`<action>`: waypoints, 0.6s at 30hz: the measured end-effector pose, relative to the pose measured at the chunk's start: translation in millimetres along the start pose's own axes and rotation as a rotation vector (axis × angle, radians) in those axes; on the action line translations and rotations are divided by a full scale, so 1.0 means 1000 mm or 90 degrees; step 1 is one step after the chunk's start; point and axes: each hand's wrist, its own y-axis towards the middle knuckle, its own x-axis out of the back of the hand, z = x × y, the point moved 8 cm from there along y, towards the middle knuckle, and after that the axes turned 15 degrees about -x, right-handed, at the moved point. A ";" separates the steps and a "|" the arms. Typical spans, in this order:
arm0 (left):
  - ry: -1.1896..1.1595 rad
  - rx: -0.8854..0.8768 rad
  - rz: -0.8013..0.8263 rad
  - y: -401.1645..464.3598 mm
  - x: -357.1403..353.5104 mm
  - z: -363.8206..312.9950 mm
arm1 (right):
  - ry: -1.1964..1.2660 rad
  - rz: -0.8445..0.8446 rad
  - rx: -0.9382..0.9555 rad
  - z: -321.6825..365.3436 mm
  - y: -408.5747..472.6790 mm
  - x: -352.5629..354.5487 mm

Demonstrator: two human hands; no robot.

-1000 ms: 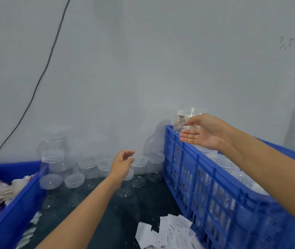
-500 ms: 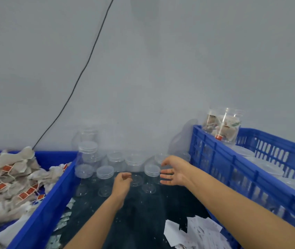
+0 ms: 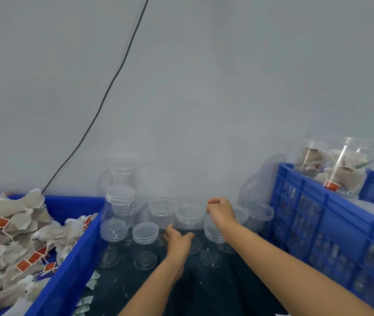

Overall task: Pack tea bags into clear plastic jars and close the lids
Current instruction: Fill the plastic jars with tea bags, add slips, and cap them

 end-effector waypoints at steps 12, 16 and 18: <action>0.008 -0.038 0.042 0.004 -0.002 0.014 | -0.388 0.023 0.188 -0.012 0.015 -0.050; -0.007 -0.103 0.035 -0.005 0.002 -0.005 | -0.325 -0.013 0.236 -0.008 0.006 -0.042; 0.014 -0.147 0.028 -0.010 0.006 -0.020 | -0.274 -0.029 0.266 0.001 -0.006 -0.034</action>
